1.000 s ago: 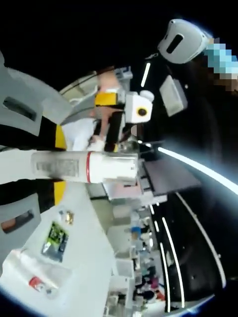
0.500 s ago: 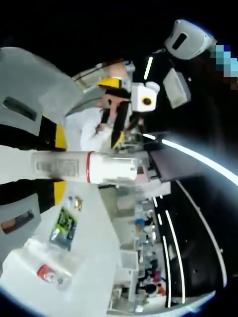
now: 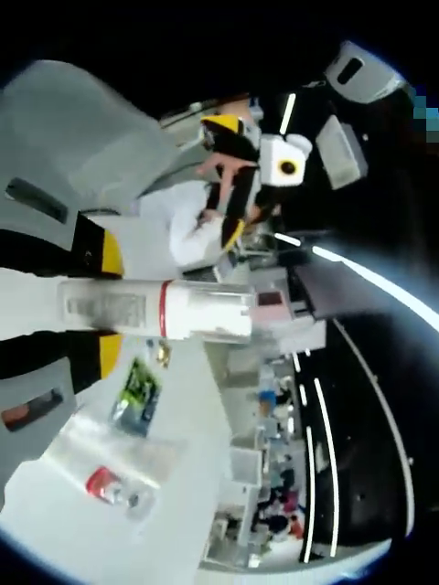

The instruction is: Arrange the skincare products in the storage area until every visible bottle or jar stands upright without overlapping.

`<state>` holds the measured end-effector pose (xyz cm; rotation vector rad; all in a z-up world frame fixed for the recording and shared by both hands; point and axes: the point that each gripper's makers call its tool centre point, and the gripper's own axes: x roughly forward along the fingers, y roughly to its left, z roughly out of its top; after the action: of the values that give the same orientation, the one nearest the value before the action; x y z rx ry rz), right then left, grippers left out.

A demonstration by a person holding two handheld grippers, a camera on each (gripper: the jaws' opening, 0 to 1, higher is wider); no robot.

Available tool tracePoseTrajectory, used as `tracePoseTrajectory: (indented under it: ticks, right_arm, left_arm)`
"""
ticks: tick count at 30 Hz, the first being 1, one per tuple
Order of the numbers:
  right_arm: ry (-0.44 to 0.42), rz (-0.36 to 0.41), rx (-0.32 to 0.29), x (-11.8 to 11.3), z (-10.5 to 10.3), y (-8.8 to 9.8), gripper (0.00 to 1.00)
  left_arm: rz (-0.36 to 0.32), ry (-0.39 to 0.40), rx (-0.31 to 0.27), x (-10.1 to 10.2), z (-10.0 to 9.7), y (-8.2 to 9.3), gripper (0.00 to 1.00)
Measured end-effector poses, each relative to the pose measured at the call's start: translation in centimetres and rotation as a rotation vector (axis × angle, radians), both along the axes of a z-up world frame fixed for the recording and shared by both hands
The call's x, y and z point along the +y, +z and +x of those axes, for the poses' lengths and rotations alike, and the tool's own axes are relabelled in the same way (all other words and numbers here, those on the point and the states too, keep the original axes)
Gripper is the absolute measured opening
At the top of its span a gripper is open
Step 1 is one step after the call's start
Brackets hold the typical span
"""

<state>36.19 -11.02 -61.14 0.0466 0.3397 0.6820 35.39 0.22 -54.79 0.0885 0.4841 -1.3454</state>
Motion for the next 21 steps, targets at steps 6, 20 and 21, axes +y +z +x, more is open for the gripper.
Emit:
tracePoseTrajectory:
  ticks: [6,20,21]
  right_arm:
    - [-0.040,-0.005,0.002,-2.2,0.1,-1.6,0.12]
    - [-0.022,-0.075,-0.007,-5.2,1.2,-5.8,0.12]
    - [-0.022,-0.074,-0.007,-5.4,1.3,-6.1,0.12]
  left_arm:
    - [0.020,0.005,-0.003,0.1,0.0,-0.4,0.99]
    - [0.044,0.076,0.009,0.4,0.7,-2.1,0.97]
    - [0.048,0.084,0.012,0.3,0.5,-2.4,0.97]
